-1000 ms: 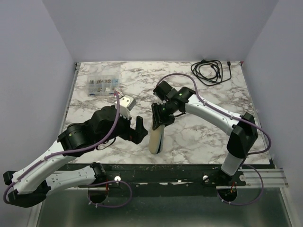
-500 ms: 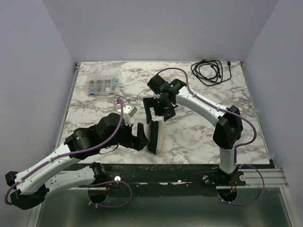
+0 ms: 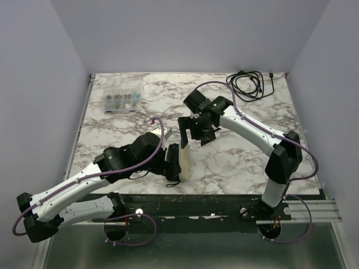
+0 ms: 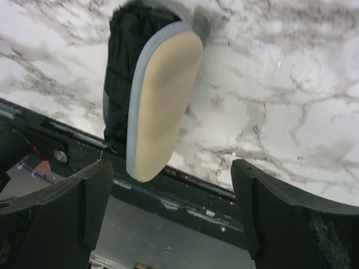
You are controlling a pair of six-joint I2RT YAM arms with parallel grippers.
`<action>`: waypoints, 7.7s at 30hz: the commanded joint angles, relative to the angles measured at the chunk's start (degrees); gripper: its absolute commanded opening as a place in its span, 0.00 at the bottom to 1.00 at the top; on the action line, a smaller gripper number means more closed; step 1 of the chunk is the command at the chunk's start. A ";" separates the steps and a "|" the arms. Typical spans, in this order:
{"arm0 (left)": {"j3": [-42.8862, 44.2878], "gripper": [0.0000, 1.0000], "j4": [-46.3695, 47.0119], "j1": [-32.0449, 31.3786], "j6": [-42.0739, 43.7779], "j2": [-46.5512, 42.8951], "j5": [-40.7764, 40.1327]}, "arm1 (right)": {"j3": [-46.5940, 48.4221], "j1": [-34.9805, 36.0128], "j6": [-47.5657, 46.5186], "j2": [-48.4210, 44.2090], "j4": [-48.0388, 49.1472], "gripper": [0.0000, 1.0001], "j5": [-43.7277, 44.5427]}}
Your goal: Open the umbrella
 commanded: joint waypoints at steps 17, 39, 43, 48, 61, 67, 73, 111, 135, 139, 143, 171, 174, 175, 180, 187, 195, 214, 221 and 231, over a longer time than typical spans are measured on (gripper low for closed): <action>-3.69 0.85 3.29 11.50 -2.94 4.01 -0.33 | -11.63 0.00 5.51 -1.86 8.95 0.96 -9.07; -4.87 0.82 8.45 14.38 -0.78 12.59 5.95 | -22.36 -0.01 4.60 -2.50 12.97 0.15 -7.55; -4.12 0.81 10.34 14.32 0.14 16.83 7.82 | -20.86 0.01 4.79 -3.33 11.77 0.07 -7.49; -3.87 0.81 9.46 14.36 0.57 21.99 5.97 | -20.09 -0.01 4.69 -4.57 10.26 0.05 -6.74; -5.49 0.66 14.49 14.32 1.80 28.71 9.21 | -18.94 -0.01 3.91 -5.43 9.53 0.01 -7.06; -5.69 0.66 15.46 14.36 1.46 32.07 9.75 | -18.49 -0.01 3.39 -5.86 9.41 0.01 -7.34; -5.34 0.56 15.56 14.36 1.50 34.36 10.02 | -18.34 -0.01 2.79 -6.11 9.33 0.01 -7.64; 13.98 0.00 -10.31 16.54 -0.73 1.97 8.10 | 10.83 -13.40 -0.76 7.36 3.72 1.00 -10.03; 25.99 0.00 -5.13 16.27 0.13 5.45 23.18 | -3.81 -13.28 16.74 -23.36 24.37 1.00 -34.76; 29.65 0.00 -5.63 14.38 0.39 8.71 21.45 | 1.70 -12.27 14.82 -21.33 16.75 1.00 -31.83; 32.65 0.00 -6.41 11.36 0.66 11.54 18.18 | 4.12 -11.23 15.31 -20.64 16.17 1.00 -32.07; 34.77 0.04 -8.01 6.00 2.12 13.32 4.80 | 9.57 -6.17 13.64 -14.07 9.75 0.20 -30.17; 33.69 0.51 -8.47 6.01 2.42 11.55 3.34 | 8.30 -6.19 14.07 -14.68 12.52 0.04 -32.61; 33.37 0.65 -8.65 6.01 2.37 10.44 2.24 | 7.82 -6.17 14.32 -15.15 13.98 0.02 -33.10; 30.43 0.93 -7.93 7.32 1.35 3.42 -0.14 | 6.82 -6.23 15.34 -16.38 21.07 0.01 -35.51; 23.64 0.99 1.96 18.65 -1.12 -7.31 16.44 | 4.69 -6.25 20.24 -18.49 37.31 0.01 -40.18; 18.92 0.99 22.58 25.66 -7.45 -7.70 40.78 | 2.65 -6.25 24.66 -20.15 53.96 0.01 -45.69; 22.88 0.99 22.81 30.26 -3.91 -0.84 39.16 | 1.19 -6.28 28.42 -22.19 64.47 0.01 -49.16; 21.21 0.99 24.09 30.30 0.23 -6.70 25.65 | 1.29 -6.30 26.97 -22.86 62.70 0.01 -48.43; 13.48 0.99 35.95 30.30 -3.55 -8.20 35.49 | 2.32 -6.26 26.90 -22.32 60.84 0.01 -47.58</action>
